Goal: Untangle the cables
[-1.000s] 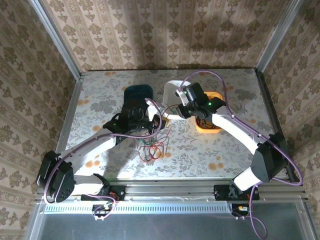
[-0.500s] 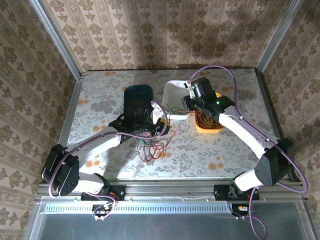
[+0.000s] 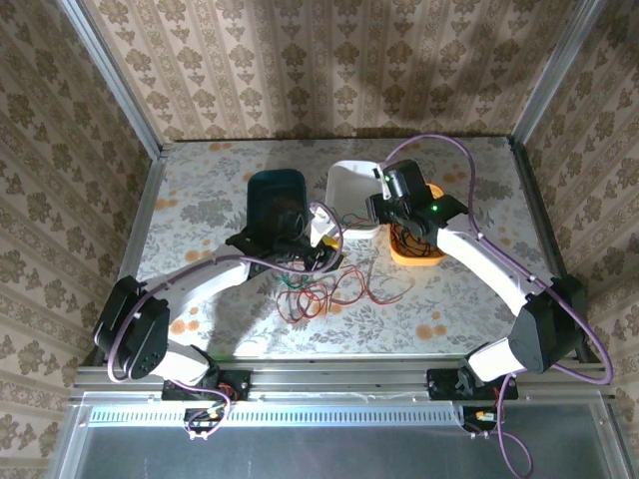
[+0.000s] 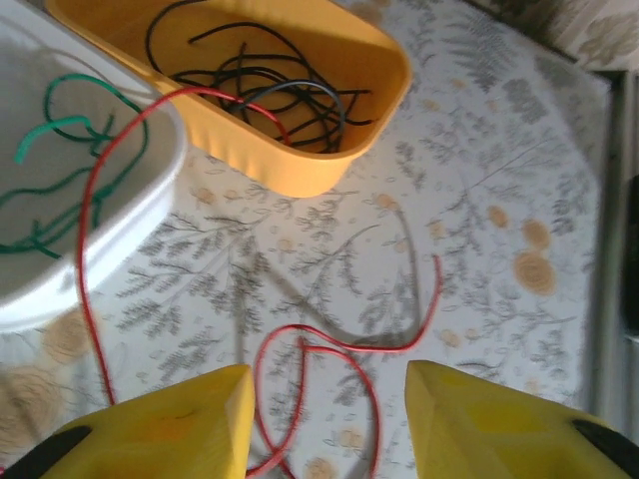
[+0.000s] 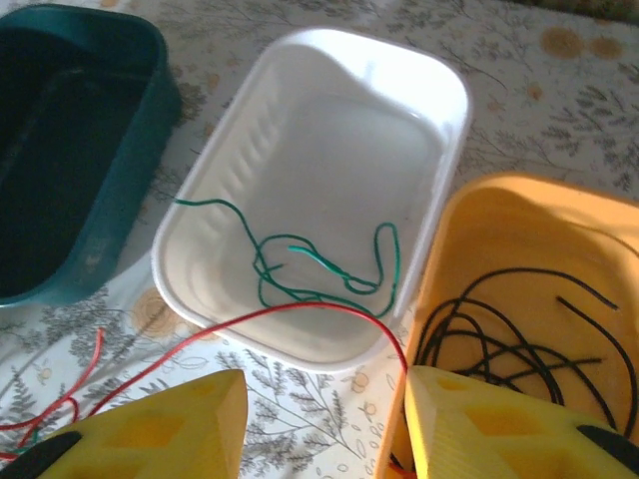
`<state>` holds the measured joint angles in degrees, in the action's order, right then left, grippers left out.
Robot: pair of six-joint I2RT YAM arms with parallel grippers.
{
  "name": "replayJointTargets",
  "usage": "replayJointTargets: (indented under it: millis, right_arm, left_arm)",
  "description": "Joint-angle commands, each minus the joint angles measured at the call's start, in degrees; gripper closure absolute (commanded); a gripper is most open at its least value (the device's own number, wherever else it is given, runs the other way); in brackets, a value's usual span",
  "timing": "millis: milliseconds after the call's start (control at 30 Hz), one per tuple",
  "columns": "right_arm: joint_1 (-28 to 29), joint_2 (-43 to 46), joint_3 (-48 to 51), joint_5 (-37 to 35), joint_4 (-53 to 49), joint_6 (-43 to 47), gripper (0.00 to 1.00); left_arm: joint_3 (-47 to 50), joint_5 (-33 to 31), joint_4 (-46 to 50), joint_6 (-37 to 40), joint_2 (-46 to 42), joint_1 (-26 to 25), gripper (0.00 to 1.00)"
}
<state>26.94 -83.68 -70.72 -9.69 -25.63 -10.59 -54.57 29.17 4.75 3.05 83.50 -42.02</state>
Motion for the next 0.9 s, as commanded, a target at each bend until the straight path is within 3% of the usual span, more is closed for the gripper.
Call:
replayJointTargets:
  millis: [0, 133, 300, 600, 867]
  right_arm:
    - [-2.06, 2.37, 1.99, -1.32, 1.11, -4.57, 0.53]
    - [-3.51, 3.55, 3.44, -1.54, 1.11, -5.27, 0.53]
    - [-4.61, 6.24, 4.65, -1.5, 0.56, -4.53, 0.53]
    - [-5.05, 6.41, 4.27, -1.29, -0.65, -3.47, 0.53]
    - [-5.05, 6.16, 4.09, -0.49, -1.35, -3.3, 0.53]
  left_arm:
    - [-3.43, -4.88, 5.12, 7.99, 4.21, -0.3, 0.52]
    - [-3.54, -9.13, 3.52, 7.85, 8.66, -1.41, 0.41]
    - [-4.04, -16.31, -0.53, 4.87, 12.05, -2.52, 0.39]
    - [-6.45, -20.65, -2.37, 3.27, 17.25, -4.05, 0.39]
    - [-6.61, -31.46, -4.61, 3.04, 18.88, -4.2, 0.38]
